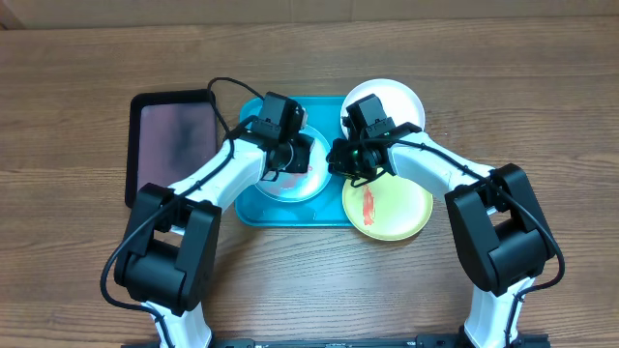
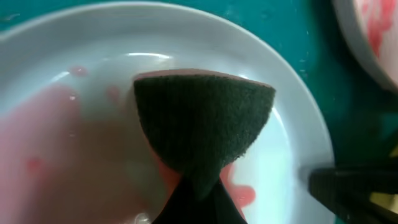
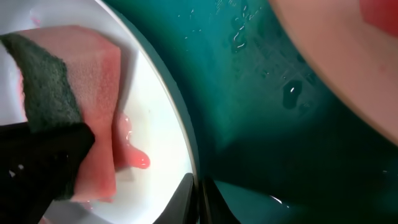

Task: Clean dirty plates on tray and stack at the side
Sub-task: 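Scrub the light blue plate with the sponge while the right gripper holds its rim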

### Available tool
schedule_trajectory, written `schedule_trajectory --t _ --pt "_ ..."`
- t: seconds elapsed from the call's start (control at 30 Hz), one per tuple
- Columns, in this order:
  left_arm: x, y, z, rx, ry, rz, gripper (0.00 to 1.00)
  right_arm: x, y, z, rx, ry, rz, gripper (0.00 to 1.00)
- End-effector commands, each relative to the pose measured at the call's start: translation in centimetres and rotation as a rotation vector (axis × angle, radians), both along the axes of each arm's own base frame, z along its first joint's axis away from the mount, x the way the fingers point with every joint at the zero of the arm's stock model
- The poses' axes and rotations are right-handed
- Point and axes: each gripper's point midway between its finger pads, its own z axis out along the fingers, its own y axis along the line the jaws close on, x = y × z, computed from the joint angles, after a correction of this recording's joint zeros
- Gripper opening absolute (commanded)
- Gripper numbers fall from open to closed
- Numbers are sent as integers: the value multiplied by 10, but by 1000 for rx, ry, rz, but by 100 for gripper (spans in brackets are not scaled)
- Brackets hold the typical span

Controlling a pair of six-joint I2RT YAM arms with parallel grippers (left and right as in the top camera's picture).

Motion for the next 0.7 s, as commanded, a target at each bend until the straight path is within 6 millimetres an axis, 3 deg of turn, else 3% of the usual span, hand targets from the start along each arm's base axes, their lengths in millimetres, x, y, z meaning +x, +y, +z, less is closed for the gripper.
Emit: schedule_trajectory --t 0.0,0.13,0.27,0.33,0.43,0.53,0.67 --pt "13 41 -5 199 -48 166 5 -6 -1 -8 -29 16 2 4" --pt "1 91 -4 410 -41 368 4 -5 -1 -8 -30 11 1 4" --pt "-17 97 -9 450 33 344 4 -5 -1 -8 -29 10 1 4" --pt "-28 82 -16 401 104 213 4 -5 -1 -8 -29 10 1 4" --pt "-51 29 -22 171 205 -106 4 -4 0 -8 -27 6 1 4" --pt "-78 -24 -8 -121 259 -363 4 -3 0 -7 -25 2 1 4" --pt "-79 -39 0 -210 247 -402 4 -3 0 -7 -25 3 1 4"
